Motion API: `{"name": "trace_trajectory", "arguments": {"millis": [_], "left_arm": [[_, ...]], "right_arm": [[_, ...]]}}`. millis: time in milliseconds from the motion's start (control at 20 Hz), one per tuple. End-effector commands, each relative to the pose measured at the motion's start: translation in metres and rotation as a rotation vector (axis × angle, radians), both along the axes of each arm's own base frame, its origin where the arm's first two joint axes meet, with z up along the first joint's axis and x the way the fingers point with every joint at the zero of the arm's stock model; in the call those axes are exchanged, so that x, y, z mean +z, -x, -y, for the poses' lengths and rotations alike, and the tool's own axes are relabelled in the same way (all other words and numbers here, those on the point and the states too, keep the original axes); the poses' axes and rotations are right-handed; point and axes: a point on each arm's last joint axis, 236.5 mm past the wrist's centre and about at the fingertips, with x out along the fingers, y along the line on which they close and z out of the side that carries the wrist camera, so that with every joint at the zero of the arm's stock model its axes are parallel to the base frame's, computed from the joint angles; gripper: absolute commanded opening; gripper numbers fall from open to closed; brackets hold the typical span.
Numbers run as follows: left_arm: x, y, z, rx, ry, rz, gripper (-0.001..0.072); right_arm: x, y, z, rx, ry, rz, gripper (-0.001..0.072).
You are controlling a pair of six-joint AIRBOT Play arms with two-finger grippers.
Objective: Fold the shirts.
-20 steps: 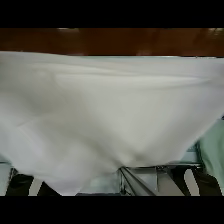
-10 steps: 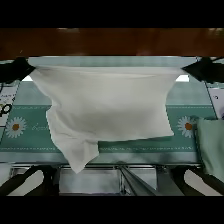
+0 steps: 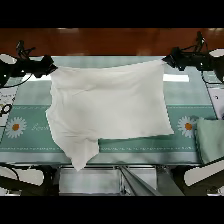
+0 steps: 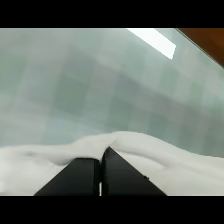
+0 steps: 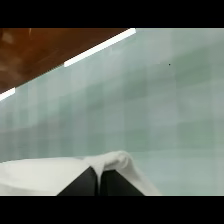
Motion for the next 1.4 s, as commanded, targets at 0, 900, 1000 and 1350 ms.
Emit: {"name": "trace_trajectory", "arguments": {"millis": [0, 900, 1000, 1350], "left_arm": [[-0.003, -0.010, 0.005, -0.021, 0.019, -0.013, 0.0023], [-0.069, 0.187, 0.013, -0.460, 0.037, -0.588, 0.0023], [-0.075, 0.191, 0.013, -0.454, 0.041, -0.603, 0.0023], [-0.076, 0.197, 0.016, -0.433, 0.062, -0.639, 0.0317]], "right_arm": [[-0.023, -0.006, 0.007, 0.021, 0.063, -0.051, 0.0021], [-0.084, 0.124, 0.020, 0.363, 0.218, -0.497, 0.0022], [-0.086, 0.125, 0.013, 0.379, 0.223, -0.502, 0.0022], [-0.091, 0.137, 0.015, 0.362, 0.233, -0.585, 0.0410]]}}
